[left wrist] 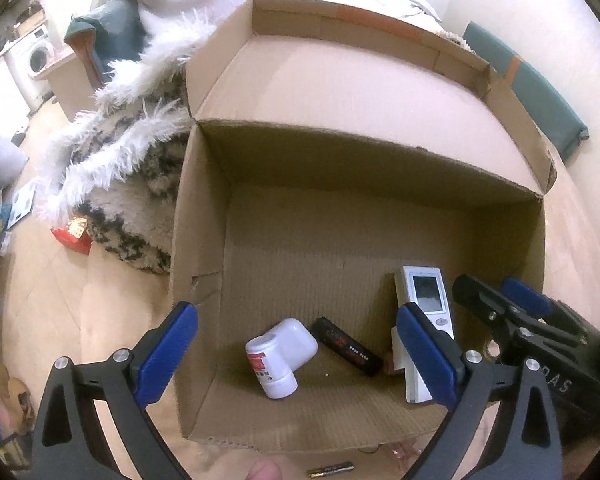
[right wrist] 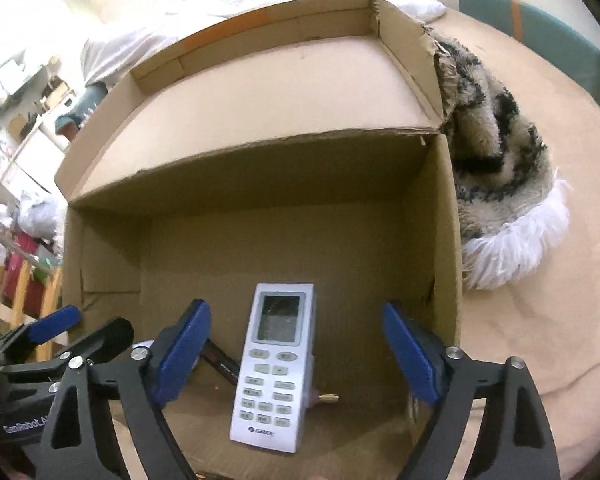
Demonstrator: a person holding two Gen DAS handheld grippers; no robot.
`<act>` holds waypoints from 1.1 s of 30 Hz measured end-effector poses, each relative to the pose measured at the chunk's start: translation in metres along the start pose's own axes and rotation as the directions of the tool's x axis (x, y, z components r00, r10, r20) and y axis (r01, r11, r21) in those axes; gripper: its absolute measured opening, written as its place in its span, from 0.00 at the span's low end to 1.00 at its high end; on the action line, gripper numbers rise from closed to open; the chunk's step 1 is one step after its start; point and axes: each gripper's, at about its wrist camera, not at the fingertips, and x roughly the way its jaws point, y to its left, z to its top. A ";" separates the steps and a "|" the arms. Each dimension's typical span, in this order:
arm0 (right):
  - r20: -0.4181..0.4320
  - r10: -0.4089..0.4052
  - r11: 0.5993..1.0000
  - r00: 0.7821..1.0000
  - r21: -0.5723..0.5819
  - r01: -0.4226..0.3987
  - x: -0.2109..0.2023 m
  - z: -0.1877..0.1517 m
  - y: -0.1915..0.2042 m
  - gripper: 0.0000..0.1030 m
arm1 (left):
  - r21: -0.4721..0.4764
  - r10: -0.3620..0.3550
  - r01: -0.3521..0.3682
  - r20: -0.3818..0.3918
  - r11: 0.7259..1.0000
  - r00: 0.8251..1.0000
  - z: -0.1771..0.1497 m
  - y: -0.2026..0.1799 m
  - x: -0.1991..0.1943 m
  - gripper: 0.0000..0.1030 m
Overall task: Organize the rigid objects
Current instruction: 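Withdraw both grippers from the box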
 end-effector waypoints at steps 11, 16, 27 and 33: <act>0.000 -0.003 1.000 1.000 0.000 0.003 0.000 0.000 0.000 0.91 | 0.002 0.004 -0.004 0.000 1.000 1.000 0.002 0.001 -0.009 0.97; 0.000 0.008 0.999 1.000 0.033 -0.008 -0.004 0.001 -0.005 0.91 | 0.004 0.000 0.000 0.020 1.000 1.000 -0.003 0.001 -0.019 0.97; -0.030 0.010 0.996 1.000 0.084 -0.007 -0.040 -0.006 -0.010 0.94 | 0.012 -0.091 0.092 -0.027 0.996 0.995 -0.008 0.001 -0.026 0.97; -0.022 0.048 0.993 0.999 0.113 -0.045 -0.058 0.014 -0.038 0.94 | 0.037 -0.087 0.088 -0.017 0.995 0.996 0.012 -0.005 -0.032 0.97</act>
